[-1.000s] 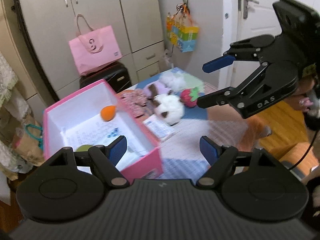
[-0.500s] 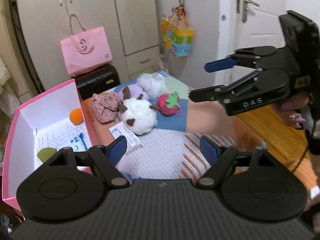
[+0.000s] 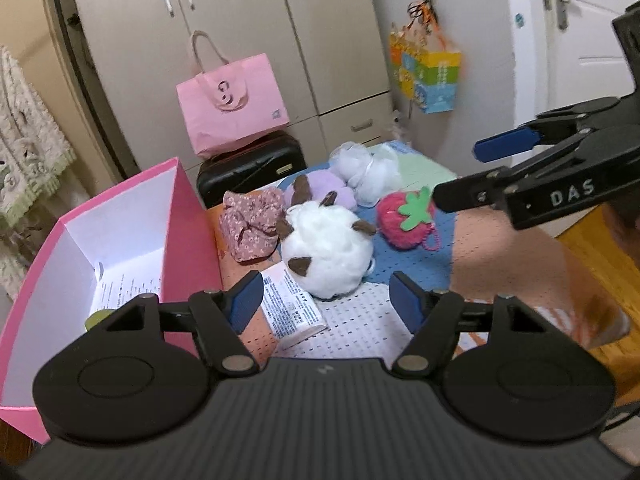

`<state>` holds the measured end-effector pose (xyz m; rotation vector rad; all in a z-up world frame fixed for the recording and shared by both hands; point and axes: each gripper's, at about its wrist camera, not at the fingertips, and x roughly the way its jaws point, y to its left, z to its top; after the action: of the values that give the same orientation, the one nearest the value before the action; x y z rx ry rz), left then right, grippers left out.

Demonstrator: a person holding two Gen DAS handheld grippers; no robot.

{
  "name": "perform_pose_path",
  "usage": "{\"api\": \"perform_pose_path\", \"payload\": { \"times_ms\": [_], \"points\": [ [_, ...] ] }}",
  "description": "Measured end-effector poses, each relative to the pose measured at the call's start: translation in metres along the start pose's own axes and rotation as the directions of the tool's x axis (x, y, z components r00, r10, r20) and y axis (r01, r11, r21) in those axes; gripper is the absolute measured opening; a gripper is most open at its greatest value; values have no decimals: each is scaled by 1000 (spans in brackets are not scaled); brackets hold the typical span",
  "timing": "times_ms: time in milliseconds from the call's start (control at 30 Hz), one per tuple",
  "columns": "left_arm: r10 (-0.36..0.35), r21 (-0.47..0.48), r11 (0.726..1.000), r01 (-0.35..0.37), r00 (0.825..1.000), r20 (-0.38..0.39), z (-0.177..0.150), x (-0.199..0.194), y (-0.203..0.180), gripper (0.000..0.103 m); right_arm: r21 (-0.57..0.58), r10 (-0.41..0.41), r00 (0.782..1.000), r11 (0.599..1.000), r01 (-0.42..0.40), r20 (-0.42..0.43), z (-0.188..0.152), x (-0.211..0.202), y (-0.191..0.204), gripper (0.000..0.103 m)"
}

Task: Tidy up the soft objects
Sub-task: 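Reach the left tool to the white tissue pack while the right tool reaches the pink strawberry pouch, then close the left tool on the tissue pack while the right tool grasps the strawberry pouch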

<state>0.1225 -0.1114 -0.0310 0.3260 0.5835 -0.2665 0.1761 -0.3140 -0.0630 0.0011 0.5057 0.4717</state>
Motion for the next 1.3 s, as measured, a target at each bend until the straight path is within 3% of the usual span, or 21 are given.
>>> {"api": "perform_pose_path", "payload": {
  "times_ms": [167,367,667,1133,1233,1300],
  "points": [
    [50,-91,994,-53,998,-28,-9,22,0,61,2,-19,999,1000,19,-29,-6,15,-4,82],
    [154,-87,984,-157,987,-43,-20,45,-7,54,2,-36,999,999,36,-41,-11,30,-11,82],
    [213,-112,969,-220,974,-71,-22,65,-6,52,-11,-48,997,999,48,-63,-16,51,-18,82],
    [163,-187,966,-180,981,-103,-17,84,2,58,-68,-47,995,997,41,-94,-15,80,-11,79],
    [142,-213,964,-162,984,-110,-16,86,5,58,-61,-37,994,998,31,-107,-16,84,-9,76],
    [133,-219,963,-155,985,-109,-16,86,6,58,-62,-41,994,997,35,-105,-18,85,-8,67]
  ]
}}
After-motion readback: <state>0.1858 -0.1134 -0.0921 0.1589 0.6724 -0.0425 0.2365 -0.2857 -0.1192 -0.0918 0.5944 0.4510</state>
